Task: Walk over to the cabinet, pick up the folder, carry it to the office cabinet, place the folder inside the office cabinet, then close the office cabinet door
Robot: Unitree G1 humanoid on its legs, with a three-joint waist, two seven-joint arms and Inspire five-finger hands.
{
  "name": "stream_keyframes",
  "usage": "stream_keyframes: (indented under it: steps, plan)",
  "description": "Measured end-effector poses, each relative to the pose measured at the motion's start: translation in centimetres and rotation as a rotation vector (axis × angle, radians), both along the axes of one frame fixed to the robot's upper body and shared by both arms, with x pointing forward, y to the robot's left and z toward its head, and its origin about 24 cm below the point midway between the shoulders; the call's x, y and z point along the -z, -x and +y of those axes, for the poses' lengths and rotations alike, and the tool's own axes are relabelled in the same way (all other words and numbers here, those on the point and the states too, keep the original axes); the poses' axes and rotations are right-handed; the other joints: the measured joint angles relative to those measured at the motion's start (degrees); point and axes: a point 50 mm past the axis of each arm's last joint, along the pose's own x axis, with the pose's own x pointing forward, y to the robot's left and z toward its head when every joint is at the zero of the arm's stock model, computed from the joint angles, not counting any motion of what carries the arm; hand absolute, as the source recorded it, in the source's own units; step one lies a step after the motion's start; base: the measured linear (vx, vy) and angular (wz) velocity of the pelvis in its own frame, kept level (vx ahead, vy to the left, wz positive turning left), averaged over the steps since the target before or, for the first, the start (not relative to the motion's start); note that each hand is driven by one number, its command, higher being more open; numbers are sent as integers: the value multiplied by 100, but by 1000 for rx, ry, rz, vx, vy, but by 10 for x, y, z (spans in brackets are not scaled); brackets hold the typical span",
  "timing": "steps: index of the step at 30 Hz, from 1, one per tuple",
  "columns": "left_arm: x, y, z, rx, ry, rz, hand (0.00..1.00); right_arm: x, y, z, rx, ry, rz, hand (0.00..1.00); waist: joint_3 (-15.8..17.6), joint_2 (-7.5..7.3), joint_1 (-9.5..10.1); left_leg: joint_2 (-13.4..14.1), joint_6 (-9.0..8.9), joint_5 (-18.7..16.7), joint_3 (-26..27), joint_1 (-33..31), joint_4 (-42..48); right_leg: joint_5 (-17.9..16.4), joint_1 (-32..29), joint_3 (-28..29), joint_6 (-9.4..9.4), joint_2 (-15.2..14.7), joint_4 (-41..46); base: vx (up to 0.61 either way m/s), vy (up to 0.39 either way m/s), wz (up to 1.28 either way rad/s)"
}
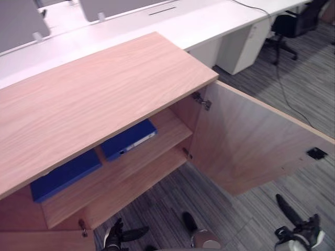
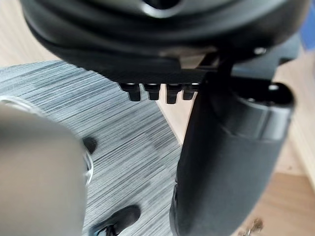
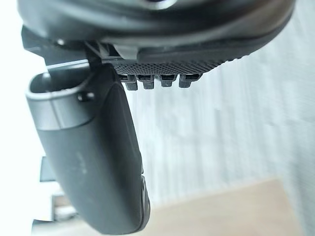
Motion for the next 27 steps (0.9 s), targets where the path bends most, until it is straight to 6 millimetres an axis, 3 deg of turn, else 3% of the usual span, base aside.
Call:
stream_keyframes:
  steps: [5,7,10,14,15,16,19,21,22,24,25,27]
  plan:
    - [-1,-5,-7,110,8,-19,100,-50,-64,-22,-268,197,-26,100,161,354,-102,-19,54,-260,44,-98,244,108,-156,404,85,27,-143,34,14,-46]
    - [-2,-7,-10,142,12,-26,100,-70,-97,-22,-440,294,22,100,263,504,-100,-27,68,-303,114,-165,272,144,-260,468,90,26,-189,38,16,-34]
    - [-3,-12,-12,177,18,-45,100,-89,-130,-15,-583,373,47,100,456,663,-64,6,79,-348,116,-219,322,237,-322,532,181,68,-177,61,-12,-15]
    - [-5,-19,-14,194,16,-70,100,-110,-154,-11,-651,445,55,100,573,805,-37,66,57,-384,92,-397,389,277,-448,489,224,92,-164,57,-25,0]
    - [-5,-20,-14,196,17,-73,100,-112,-155,-13,-649,451,59,100,590,821,-33,68,57,-384,85,-405,389,277,-452,484,224,90,-162,-1,-54,26]
    - [-9,-32,-23,272,11,-111,100,-127,-157,-22,-650,564,127,100,719,870,-57,54,61,-385,-199,-568,446,292,-535,348,246,24,-133,-37,-43,25]
    - [-9,-32,-23,275,10,-112,100,-128,-157,-20,-655,575,125,100,734,858,-48,55,63,-386,-219,-585,490,298,-546,337,248,15,-140,-26,-10,9]
    - [-9,-34,-24,277,8,-115,100,-128,-150,-15,-658,588,111,100,763,815,-40,56,71,-382,-255,-623,497,311,-552,307,237,9,-179,-7,3,6]
    - [-9,-36,-23,263,7,-119,100,-125,-137,-9,-647,592,74,100,778,794,-32,65,74,-380,-312,-670,505,319,-573,269,229,17,-180,22,-7,20]
    - [-9,-33,-15,209,-18,-109,100,-107,-100,27,-682,559,-26,100,834,708,-209,145,103,-349,-408,-705,518,345,-554,176,199,85,-177,55,-28,12]
    - [-8,-32,-13,203,-27,-101,100,-102,-93,39,-709,545,-40,100,842,697,-259,174,102,-348,-405,-671,524,354,-520,183,188,95,-177,55,-49,-12]
    - [-8,-32,-9,205,-47,-93,100,-77,-67,76,-805,471,-40,100,836,471,-381,267,91,-349,-404,-614,548,389,-475,229,147,179,-176,30,-70,-19]
